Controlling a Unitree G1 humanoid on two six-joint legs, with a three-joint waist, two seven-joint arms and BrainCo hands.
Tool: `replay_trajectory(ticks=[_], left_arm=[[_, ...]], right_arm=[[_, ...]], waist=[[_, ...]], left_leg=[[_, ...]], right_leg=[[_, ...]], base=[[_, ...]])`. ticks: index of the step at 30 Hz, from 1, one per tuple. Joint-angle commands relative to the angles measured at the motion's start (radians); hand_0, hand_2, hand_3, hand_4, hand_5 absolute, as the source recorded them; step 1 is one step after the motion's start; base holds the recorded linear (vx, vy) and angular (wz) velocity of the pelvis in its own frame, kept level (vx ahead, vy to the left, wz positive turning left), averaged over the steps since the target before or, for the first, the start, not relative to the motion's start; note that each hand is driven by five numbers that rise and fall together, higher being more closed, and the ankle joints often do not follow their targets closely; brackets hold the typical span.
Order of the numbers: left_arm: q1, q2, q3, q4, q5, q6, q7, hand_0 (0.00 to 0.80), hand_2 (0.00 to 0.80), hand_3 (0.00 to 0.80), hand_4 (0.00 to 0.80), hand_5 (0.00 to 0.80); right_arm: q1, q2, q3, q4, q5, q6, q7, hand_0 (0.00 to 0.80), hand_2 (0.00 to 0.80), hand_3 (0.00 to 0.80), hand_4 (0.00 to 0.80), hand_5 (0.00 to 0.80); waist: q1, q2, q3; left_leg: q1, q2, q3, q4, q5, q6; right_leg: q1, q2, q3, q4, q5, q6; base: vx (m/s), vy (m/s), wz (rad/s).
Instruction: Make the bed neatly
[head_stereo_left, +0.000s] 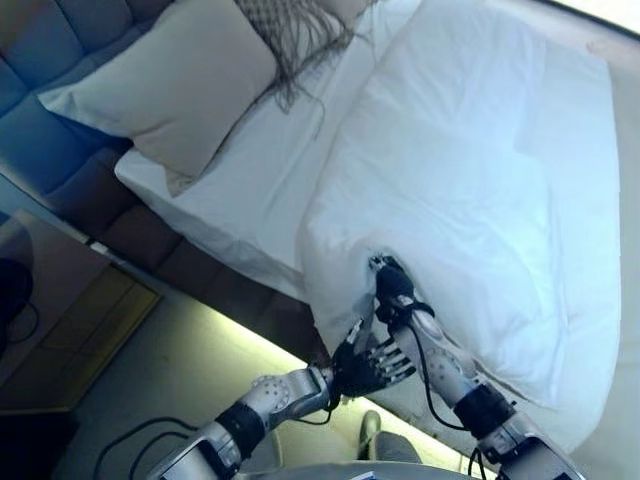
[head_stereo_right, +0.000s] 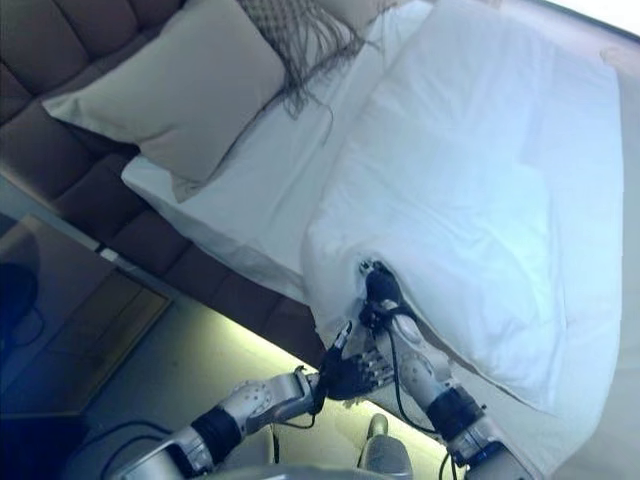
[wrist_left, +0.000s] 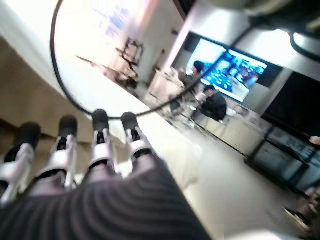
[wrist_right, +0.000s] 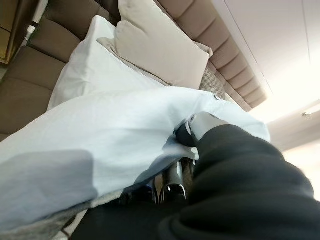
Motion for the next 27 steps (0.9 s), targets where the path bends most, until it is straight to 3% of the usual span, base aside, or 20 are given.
replay_trajectory(ticks=[1,6,14,17,22,26,27], left_arm=[[-0.034,-0.094,-0.005,0.019,-0.053,-0.005,-0.040,0.000,0.000,0.000,0.000,0.000],[-0.024,-0.103,-0.010,-0.008,-0.053,-0.065,0.063,0.000,0.000,0.000,0.000,0.000],[-0.079,-0.135,0.048,0.031,-0.053,-0.139,0.081,0.000,0.000,0.000,0.000,0.000],[-0.097,-0.141,0.078,-0.067,-0.053,-0.213,0.193,0.000,0.000,0.000,0.000,0.000],[-0.098,-0.037,0.062,-0.288,-0.053,-0.288,0.282,0.000,0.000,0.000,0.000,0.000],[-0.067,0.047,0.083,-0.352,-0.053,-0.267,0.254,0.000,0.000,0.000,0.000,0.000],[-0.066,0.068,0.085,-0.344,-0.053,-0.258,0.180,0.000,0.000,0.000,0.000,0.000]], right_arm=[[-0.121,0.021,0.012,-0.137,0.021,-0.066,0.029,0.800,0.800,0.800,0.800,0.800],[-0.079,0.043,0.034,-0.150,-0.011,-0.055,0.043,0.800,0.800,0.800,0.800,0.800],[-0.076,0.075,0.071,-0.171,-0.030,-0.028,0.036,0.800,0.800,0.800,0.800,0.800],[-0.080,0.057,0.058,-0.234,-0.047,-0.014,0.018,0.800,0.800,0.800,0.800,0.800],[-0.062,-0.020,0.002,-0.295,-0.067,-0.044,0.067,0.800,0.800,0.800,0.800,0.800],[-0.039,-0.062,-0.030,-0.305,-0.063,-0.080,0.105,0.800,0.800,0.800,0.800,0.800],[-0.033,-0.068,-0.034,-0.298,-0.062,-0.090,0.122,0.800,0.800,0.800,0.800,0.800]], waist=[[0.008,-0.008,-0.009],[0.002,-0.006,-0.025],[-0.013,0.012,-0.041],[-0.016,0.031,-0.030],[-0.009,0.058,0.015],[0.005,0.069,0.040],[0.010,0.069,0.043]], left_leg=[[0.041,0.092,0.013,0.083,-0.071,-0.014],[0.065,0.096,0.030,0.077,-0.071,-0.013],[0.086,0.097,0.057,0.034,-0.049,-0.010],[0.059,0.089,0.046,0.012,-0.029,-0.005],[-0.011,0.061,0.038,-0.011,-0.004,0.009],[-0.048,0.051,0.037,-0.007,0.004,0.014],[-0.054,0.049,0.038,-0.004,0.004,0.015]], right_leg=[[-0.091,-0.072,0.042,-0.040,0.199,0.065],[-0.068,-0.067,0.049,-0.044,0.192,0.060],[-0.059,-0.064,0.063,-0.053,0.186,0.055],[-0.086,-0.069,0.052,-0.046,0.188,0.056],[-0.143,-0.072,0.041,-0.041,0.195,0.056],[-0.166,-0.076,0.030,-0.039,0.199,0.054],[-0.168,-0.078,0.027,-0.040,0.200,0.054]], base=[[0.078,0.006,-0.01],[0.076,0.016,-0.03],[0.043,0.054,-0.09],[-0.105,0.089,-0.02],[-0.199,0.076,0.04],[-0.134,0.039,0.12],[-0.041,0.012,0.09]])
